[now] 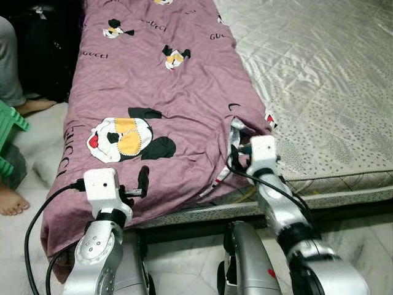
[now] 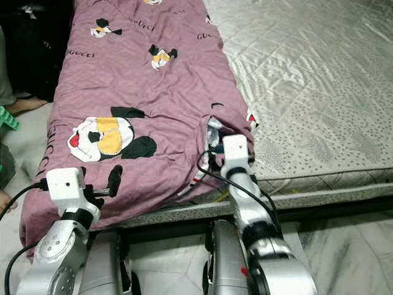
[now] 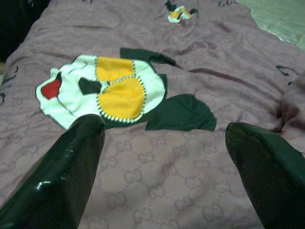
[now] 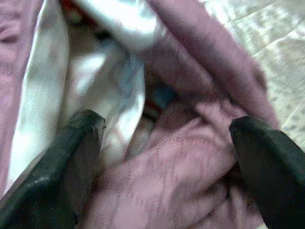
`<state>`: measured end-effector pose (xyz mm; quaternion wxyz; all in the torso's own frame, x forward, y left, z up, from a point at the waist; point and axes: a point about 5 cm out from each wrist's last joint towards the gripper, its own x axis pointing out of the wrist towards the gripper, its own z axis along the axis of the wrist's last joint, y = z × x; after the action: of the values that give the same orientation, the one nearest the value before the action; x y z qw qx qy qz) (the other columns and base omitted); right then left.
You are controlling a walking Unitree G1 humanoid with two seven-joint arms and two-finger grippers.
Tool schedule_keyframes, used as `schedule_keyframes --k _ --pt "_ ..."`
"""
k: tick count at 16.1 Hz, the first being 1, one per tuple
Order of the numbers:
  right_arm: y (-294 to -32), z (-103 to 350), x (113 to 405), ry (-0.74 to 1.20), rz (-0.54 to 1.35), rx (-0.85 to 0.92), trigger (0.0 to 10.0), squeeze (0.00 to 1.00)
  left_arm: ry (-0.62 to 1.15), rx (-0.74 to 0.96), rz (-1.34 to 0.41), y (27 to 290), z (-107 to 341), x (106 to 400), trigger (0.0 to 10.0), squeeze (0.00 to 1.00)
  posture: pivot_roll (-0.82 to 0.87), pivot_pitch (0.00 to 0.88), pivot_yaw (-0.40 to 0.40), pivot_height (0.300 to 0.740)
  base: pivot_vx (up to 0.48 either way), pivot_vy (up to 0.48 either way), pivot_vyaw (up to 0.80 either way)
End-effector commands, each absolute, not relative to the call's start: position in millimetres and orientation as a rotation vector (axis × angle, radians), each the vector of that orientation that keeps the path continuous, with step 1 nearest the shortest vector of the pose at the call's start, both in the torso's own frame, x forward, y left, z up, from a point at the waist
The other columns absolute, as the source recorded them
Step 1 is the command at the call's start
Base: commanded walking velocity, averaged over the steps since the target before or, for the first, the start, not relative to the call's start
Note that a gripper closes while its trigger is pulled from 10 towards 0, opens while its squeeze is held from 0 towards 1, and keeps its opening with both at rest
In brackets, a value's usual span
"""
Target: Clean up the room
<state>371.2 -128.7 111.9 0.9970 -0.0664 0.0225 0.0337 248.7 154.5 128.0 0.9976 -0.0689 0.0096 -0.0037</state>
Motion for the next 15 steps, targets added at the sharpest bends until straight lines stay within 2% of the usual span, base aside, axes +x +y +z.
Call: schedule_keyframes --k 1,8,9,10,11,12,15 --pt "-125 115 374 0.033 0.045 -0.153 10.0 0.00 0.025 -0.127 0.002 155 130 245 10.0 0.00 0.18 0.261 -0.008 0.551 0.000 0.000 0.00" --pt "-117 128 383 0.016 -0.003 -0.170 10.0 0.00 0.040 -0.077 0.040 168 135 225 10.0 0.00 0.26 0.284 -0.006 0.551 0.000 0.000 0.00" --pt "-115 126 382 0.026 0.005 -0.181 4.9 0.00 0.044 -0.078 0.042 167 135 222 10.0 0.00 0.27 0.292 -0.008 0.551 0.000 0.000 0.00" --pt "-114 124 382 0.032 0.007 -0.185 4.9 0.00 0.046 -0.078 0.042 167 136 221 10.0 0.00 0.27 0.292 -0.008 0.551 0.000 0.000 0.00" --pt "-112 122 381 0.039 0.012 -0.190 3.1 0.00 0.048 -0.079 0.043 166 137 218 10.0 0.00 0.28 0.298 -0.006 0.551 0.000 0.000 0.00" --pt "-111 120 381 0.048 0.018 -0.198 0.0 0.00 0.050 -0.077 0.045 167 138 216 10.0 0.00 0.29 0.306 -0.003 0.551 0.000 0.000 0.00" --pt "-108 120 381 0.071 0.015 -0.221 0.0 0.00 0.050 -0.064 0.060 171 142 214 10.0 0.00 0.31 0.315 -0.007 0.551 0.000 0.000 0.00"
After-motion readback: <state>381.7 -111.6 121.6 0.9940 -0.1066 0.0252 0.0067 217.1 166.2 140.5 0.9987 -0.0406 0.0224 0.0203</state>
